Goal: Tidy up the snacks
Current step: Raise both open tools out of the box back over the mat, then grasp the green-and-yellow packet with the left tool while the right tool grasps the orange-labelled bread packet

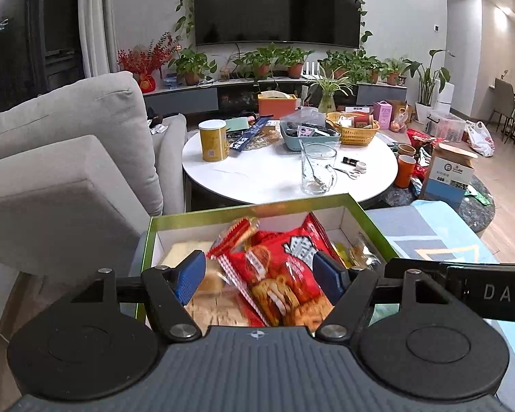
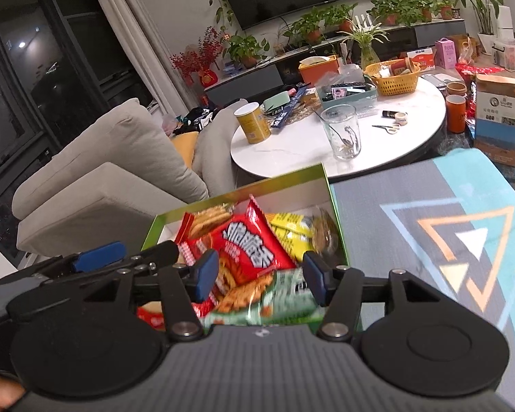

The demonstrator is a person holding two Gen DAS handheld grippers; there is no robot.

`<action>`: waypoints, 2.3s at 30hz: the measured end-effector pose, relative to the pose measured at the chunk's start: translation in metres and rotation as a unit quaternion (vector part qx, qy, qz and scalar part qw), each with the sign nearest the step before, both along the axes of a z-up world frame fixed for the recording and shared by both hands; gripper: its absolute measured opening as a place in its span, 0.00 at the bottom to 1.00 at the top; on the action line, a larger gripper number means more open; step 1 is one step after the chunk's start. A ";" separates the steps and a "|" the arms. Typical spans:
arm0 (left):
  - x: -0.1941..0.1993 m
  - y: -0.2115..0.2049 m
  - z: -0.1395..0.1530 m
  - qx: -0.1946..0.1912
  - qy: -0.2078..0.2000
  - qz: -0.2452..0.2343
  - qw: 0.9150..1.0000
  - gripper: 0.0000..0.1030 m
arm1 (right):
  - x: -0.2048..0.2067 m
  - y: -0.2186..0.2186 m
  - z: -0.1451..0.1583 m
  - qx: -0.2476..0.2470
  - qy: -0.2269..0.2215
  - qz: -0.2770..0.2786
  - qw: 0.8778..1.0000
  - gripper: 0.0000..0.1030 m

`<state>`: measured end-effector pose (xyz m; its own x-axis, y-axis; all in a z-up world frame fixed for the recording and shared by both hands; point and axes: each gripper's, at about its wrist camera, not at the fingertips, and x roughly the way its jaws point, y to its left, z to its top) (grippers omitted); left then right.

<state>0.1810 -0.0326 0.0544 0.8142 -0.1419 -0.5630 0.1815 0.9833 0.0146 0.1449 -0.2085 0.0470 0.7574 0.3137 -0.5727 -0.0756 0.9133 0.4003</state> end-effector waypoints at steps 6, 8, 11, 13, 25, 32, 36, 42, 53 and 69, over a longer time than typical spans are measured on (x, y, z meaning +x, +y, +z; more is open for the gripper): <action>-0.035 0.002 -0.006 -0.002 0.001 -0.015 1.000 0.65 | -0.030 -0.005 -0.006 -0.002 0.007 -0.007 1.000 0.71; -0.045 0.002 -0.010 -0.002 0.006 -0.020 1.000 0.65 | -0.035 -0.008 -0.009 -0.002 0.011 -0.010 1.000 0.71; -0.058 0.001 -0.017 -0.003 0.015 -0.026 1.000 0.65 | -0.043 -0.010 -0.013 -0.004 0.016 -0.012 1.000 0.71; -0.065 0.000 -0.022 -0.002 0.021 -0.032 0.999 0.65 | -0.047 -0.010 -0.016 -0.007 0.020 -0.013 1.000 0.72; -0.092 -0.020 -0.064 0.029 0.073 -0.094 0.992 0.65 | -0.073 -0.018 -0.038 -0.007 0.044 -0.026 0.999 0.75; -0.087 -0.039 -0.092 0.028 0.104 -0.109 0.988 0.65 | -0.082 -0.022 -0.045 -0.011 0.055 -0.025 0.998 0.77; -0.084 -0.048 -0.103 0.044 0.114 -0.116 0.986 0.65 | -0.085 -0.023 -0.050 -0.012 0.062 -0.024 0.998 0.81; -0.078 -0.053 -0.110 0.054 0.112 -0.112 0.986 0.66 | -0.087 -0.019 -0.059 -0.018 0.075 -0.012 0.997 0.82; -0.078 -0.048 -0.113 0.021 0.113 -0.094 0.989 0.62 | -0.087 -0.014 -0.068 -0.025 0.093 -0.009 0.995 0.82; -0.092 -0.001 -0.101 -0.002 0.098 -0.027 0.995 0.54 | -0.088 0.003 -0.082 -0.065 0.110 0.003 0.992 0.82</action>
